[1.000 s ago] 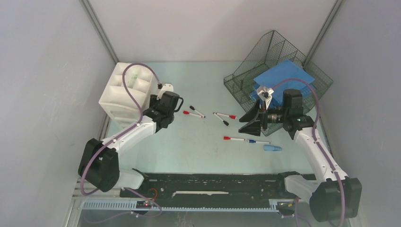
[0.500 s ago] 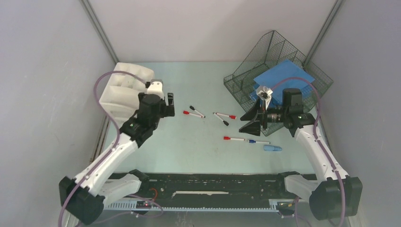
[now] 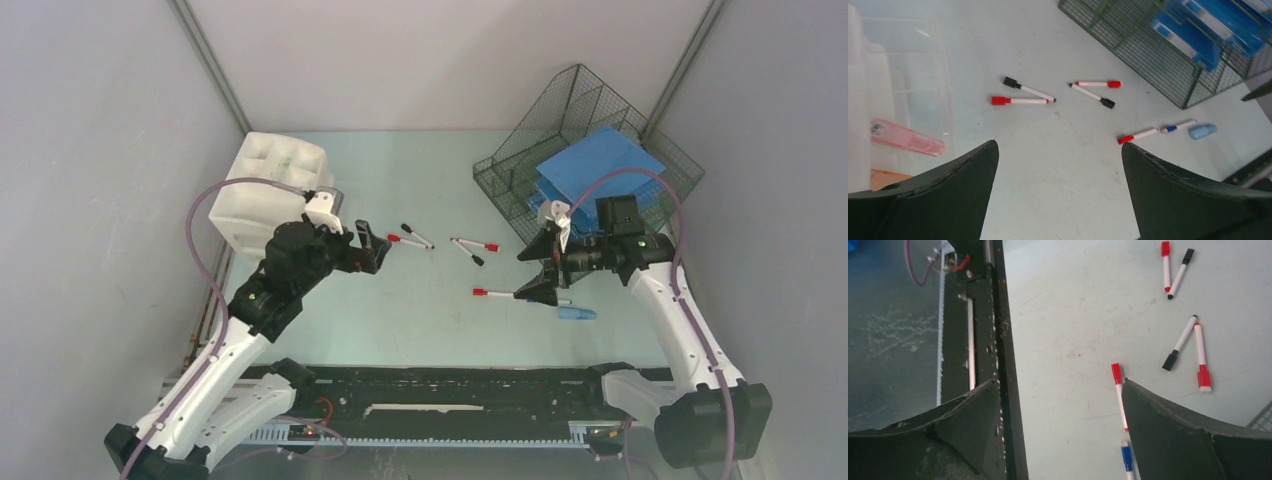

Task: Organize the desk
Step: Place the stationery in the drawer, then pick up the stationery from the center of the board.

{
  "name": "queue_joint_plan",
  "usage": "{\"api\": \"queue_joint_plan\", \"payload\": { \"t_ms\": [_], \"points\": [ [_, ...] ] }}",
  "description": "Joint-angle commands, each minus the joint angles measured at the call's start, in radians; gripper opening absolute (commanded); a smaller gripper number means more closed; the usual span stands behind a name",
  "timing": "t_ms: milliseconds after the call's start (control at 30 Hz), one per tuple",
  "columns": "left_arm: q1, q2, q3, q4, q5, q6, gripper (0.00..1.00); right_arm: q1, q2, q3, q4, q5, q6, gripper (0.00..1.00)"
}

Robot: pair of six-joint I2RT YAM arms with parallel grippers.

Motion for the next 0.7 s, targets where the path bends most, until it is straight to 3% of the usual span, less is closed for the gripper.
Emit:
{"api": "queue_joint_plan", "payload": {
  "t_ms": [0,233,367,500,667],
  "points": [
    [0.005,-0.041,0.071,-0.109,0.119,0.016,1.0,0.033,-0.037,0.04,-0.185,0.102,-0.237,0.99],
    [0.005,-0.082,0.079,-0.219,0.066,0.192,1.0,0.075,-0.041,0.009,-0.434,0.3,-0.599,1.0],
    [0.006,-0.081,0.041,-0.227,0.025,0.223,1.0,0.077,-0.111,-0.078,-0.451,0.421,-0.763,1.0],
    [0.014,-0.071,0.019,-0.243,0.005,0.237,1.0,0.077,-0.118,-0.121,-0.482,0.524,-0.846,1.0],
    [0.019,-0.063,0.002,-0.238,0.041,0.227,1.0,0.1,-0.122,-0.242,-0.345,0.711,-0.841,0.98]
  ]
}}
